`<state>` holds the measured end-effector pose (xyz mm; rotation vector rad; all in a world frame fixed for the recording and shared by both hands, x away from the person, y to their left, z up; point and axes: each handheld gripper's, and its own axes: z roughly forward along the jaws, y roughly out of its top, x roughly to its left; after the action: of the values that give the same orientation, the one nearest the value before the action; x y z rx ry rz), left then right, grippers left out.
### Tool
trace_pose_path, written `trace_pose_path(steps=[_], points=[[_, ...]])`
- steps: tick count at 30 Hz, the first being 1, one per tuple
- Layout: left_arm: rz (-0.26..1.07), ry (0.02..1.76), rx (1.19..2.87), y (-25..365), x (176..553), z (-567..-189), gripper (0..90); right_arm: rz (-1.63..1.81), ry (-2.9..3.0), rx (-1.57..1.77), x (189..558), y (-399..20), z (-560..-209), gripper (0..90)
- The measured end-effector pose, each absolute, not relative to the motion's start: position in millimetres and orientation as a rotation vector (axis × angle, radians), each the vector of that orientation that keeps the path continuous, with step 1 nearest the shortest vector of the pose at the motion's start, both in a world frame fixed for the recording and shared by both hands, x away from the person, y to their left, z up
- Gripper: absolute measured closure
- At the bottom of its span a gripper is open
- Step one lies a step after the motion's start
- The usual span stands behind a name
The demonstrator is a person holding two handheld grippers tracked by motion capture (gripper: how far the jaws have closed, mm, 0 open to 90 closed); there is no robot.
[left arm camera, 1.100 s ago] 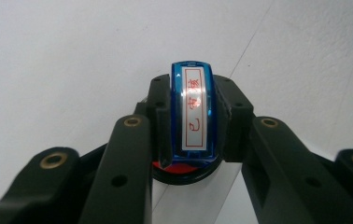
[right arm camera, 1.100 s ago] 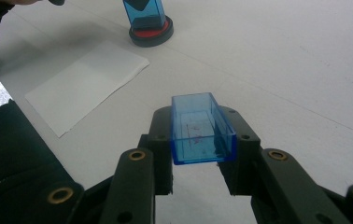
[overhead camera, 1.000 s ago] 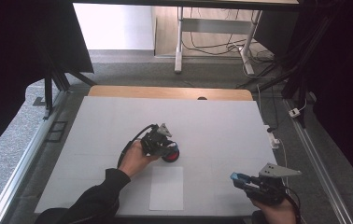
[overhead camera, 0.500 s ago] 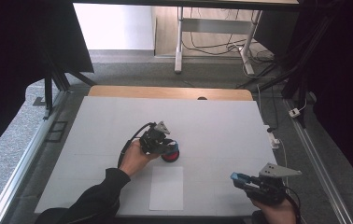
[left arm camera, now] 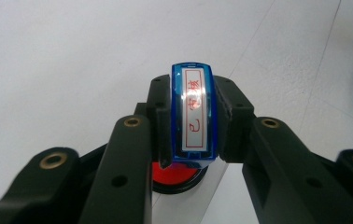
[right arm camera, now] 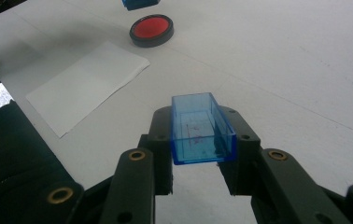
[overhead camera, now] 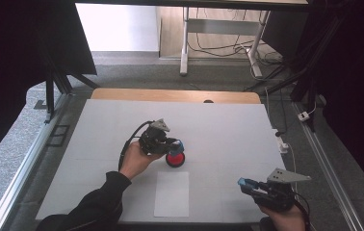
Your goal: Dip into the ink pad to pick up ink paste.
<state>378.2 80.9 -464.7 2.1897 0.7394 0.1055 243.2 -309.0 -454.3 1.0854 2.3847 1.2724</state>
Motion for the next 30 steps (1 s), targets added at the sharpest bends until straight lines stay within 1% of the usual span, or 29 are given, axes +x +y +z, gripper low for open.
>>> trace_pose_path(steps=[16,25,30], points=[[0.075,0.759,2.233,75,382,-481,70.3,1.276,2.386,1.085,243,-309,-454,68.2],[0.094,0.753,2.277,71,382,-487,70.4,1.275,2.387,1.085,243,-309,-454,68.2],[0.093,0.757,2.268,71,382,-489,70.4,1.277,2.387,1.084,243,-309,-454,68.3]])
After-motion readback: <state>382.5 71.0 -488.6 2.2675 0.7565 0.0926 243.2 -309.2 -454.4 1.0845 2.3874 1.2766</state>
